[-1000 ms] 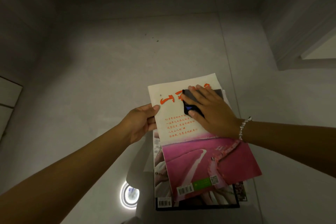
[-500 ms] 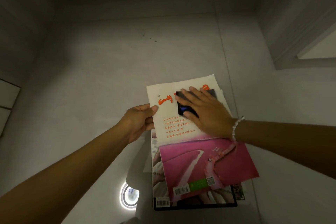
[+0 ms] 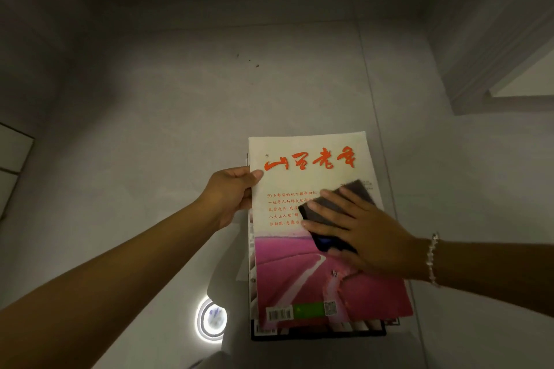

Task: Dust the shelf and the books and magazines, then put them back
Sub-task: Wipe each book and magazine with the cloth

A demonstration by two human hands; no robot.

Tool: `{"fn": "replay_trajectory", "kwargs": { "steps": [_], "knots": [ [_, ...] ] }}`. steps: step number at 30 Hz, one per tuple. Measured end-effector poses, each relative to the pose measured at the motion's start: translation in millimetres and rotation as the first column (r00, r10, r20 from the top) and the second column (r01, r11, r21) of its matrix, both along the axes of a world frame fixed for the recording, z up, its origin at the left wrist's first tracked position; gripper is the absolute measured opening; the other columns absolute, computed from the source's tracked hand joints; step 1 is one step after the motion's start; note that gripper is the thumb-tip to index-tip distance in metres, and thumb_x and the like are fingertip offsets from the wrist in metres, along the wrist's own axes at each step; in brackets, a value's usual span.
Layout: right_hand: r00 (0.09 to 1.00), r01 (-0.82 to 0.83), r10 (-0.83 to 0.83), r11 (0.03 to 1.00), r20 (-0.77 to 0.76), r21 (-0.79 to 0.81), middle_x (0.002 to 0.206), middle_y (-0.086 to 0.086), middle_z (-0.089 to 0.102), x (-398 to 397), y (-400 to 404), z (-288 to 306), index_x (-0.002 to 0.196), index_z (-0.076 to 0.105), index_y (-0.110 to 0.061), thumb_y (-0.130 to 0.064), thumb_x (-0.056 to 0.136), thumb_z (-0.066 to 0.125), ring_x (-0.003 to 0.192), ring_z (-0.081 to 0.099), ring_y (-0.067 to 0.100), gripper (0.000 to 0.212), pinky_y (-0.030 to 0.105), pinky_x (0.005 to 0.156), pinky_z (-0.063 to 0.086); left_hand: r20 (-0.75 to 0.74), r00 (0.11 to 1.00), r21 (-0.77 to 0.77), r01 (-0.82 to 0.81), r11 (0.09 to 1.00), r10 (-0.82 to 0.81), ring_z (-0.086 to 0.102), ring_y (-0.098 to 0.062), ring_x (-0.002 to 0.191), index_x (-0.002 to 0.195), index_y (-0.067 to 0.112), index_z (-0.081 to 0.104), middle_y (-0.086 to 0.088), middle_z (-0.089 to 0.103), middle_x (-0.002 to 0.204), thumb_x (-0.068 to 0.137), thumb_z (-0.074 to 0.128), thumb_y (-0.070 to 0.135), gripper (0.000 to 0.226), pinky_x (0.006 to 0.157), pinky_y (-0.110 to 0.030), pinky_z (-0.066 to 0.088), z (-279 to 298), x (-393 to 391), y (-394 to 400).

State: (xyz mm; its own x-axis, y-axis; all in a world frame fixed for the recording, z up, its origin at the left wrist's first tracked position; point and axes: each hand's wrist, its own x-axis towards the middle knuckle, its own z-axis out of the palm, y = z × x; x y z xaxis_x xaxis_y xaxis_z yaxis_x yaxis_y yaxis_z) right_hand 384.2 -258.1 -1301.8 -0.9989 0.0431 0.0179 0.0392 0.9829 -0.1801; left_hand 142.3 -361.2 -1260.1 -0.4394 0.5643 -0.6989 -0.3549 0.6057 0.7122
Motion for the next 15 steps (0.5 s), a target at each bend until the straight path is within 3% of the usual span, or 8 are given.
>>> {"fn": "replay_trajectory", "kwargs": {
  "steps": [2, 6, 9, 11, 15],
  "knots": [
    [1.0, -0.021, 0.02, 1.0, -0.002, -0.011, 0.152, 0.001, 0.028, -5, 8, -1, 0.148, 0.022, -0.028, -0.048, 0.101, 0.021, 0.142, 0.018, 0.025, 0.051, 0.043, 0.116, 0.01, 0.023, 1.0, 0.045, 0.013, 0.999, -0.014, 0.07, -0.023, 0.091, 0.118, 0.006, 0.063, -0.009, 0.072, 0.105, 0.097, 0.052, 0.018, 0.026, 0.073, -0.035, 0.059, 3, -3, 3],
    [0.985, 0.173, -0.171, 0.983, 0.038, -0.055, 0.152, -0.003, 0.023, -36, 38, -1, 0.147, 0.025, -0.029, -0.052, 0.1, 0.017, 0.142, 0.019, 0.023, 0.053, 0.037, 0.117, 0.005, 0.127, 0.989, 0.195, 0.049, 0.98, -0.075, 0.068, -0.023, 0.101, 0.122, 0.01, 0.058, -0.008, 0.07, 0.112, 0.098, 0.047, 0.023, 0.03, 0.08, -0.035, 0.058, 19, -16, 16],
    [0.98, 0.173, -0.169, 0.984, 0.104, -0.031, 0.15, -0.004, 0.021, -54, 54, 3, 0.146, 0.021, -0.029, -0.055, 0.098, 0.011, 0.14, 0.017, 0.02, 0.055, 0.033, 0.115, 0.001, 0.112, 0.972, 0.092, 0.197, 0.976, -0.207, 0.069, -0.025, 0.098, 0.126, 0.011, 0.054, -0.009, 0.07, 0.112, 0.095, 0.054, 0.015, 0.032, 0.078, -0.039, 0.059, 27, -22, 16],
    [0.974, 0.2, -0.195, 0.979, 0.118, -0.033, 0.153, -0.003, 0.021, -61, 59, 6, 0.146, 0.016, -0.032, -0.06, 0.094, 0.003, 0.142, 0.013, 0.019, 0.06, 0.031, 0.116, -0.003, 0.188, 0.947, 0.047, 0.254, 0.966, -0.259, 0.07, -0.027, 0.095, 0.13, 0.014, 0.05, -0.011, 0.07, 0.111, 0.092, 0.056, 0.006, 0.038, 0.074, -0.039, 0.06, 27, -20, 6],
    [0.93, 0.362, -0.355, 0.93, 0.091, -0.064, 0.158, -0.002, 0.014, -69, 44, 8, 0.148, 0.01, -0.034, -0.065, 0.086, -0.011, 0.146, 0.002, 0.02, 0.072, 0.033, 0.115, -0.01, 0.216, 0.945, 0.076, 0.236, 0.969, -0.247, 0.069, -0.03, 0.097, 0.141, 0.026, 0.039, -0.013, 0.065, 0.12, 0.09, 0.055, -0.003, 0.06, 0.076, -0.043, 0.059, 15, -7, -8]
  ]
}}
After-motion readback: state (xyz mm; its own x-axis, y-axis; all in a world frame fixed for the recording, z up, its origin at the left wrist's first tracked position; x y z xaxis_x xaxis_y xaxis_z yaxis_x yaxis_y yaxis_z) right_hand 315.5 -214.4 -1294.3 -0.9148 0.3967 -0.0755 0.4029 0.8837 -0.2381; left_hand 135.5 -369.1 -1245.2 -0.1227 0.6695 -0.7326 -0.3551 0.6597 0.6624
